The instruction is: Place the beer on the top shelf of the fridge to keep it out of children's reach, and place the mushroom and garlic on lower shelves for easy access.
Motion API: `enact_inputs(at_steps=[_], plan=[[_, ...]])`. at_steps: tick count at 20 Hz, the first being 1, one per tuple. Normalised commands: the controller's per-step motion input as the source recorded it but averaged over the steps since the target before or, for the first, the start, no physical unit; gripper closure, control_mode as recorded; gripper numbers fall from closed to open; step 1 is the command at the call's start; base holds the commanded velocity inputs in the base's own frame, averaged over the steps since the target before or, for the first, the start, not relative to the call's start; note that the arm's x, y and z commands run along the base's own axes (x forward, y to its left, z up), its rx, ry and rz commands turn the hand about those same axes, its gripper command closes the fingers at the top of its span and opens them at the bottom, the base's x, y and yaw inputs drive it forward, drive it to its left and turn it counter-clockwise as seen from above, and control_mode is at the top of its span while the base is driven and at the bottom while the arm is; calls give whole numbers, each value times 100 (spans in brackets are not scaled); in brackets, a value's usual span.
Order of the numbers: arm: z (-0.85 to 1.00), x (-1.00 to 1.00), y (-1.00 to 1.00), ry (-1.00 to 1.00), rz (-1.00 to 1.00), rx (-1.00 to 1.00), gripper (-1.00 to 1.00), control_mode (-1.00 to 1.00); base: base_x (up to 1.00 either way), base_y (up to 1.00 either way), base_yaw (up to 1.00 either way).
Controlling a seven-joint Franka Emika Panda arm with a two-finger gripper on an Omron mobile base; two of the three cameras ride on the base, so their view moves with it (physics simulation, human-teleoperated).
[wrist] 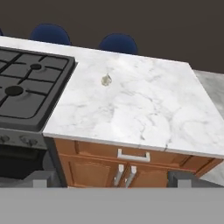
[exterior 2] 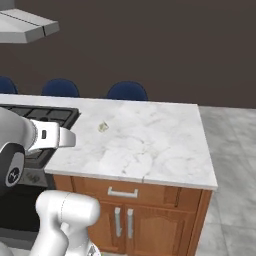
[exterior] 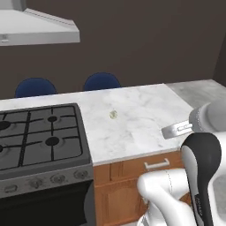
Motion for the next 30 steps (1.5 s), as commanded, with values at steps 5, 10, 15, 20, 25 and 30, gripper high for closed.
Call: enact_inputs(at_steps=[5, 10, 15, 20, 25, 30], plan=[[0, 0, 0, 0, 0, 0, -100, 100, 55, 0, 1], [0, 0, 0, 0, 0, 0, -100, 100, 45, 4, 7], [0, 0, 0, 0, 0, 0, -100, 100, 31, 3, 8], [-16, 48, 0, 6, 5, 0, -100, -100, 0, 0, 0], [-37, 58, 11, 17, 1, 0, -100, -100, 0, 0, 0], [-50, 49, 27, 15, 0, 0, -100, -100, 0, 0, 0]])
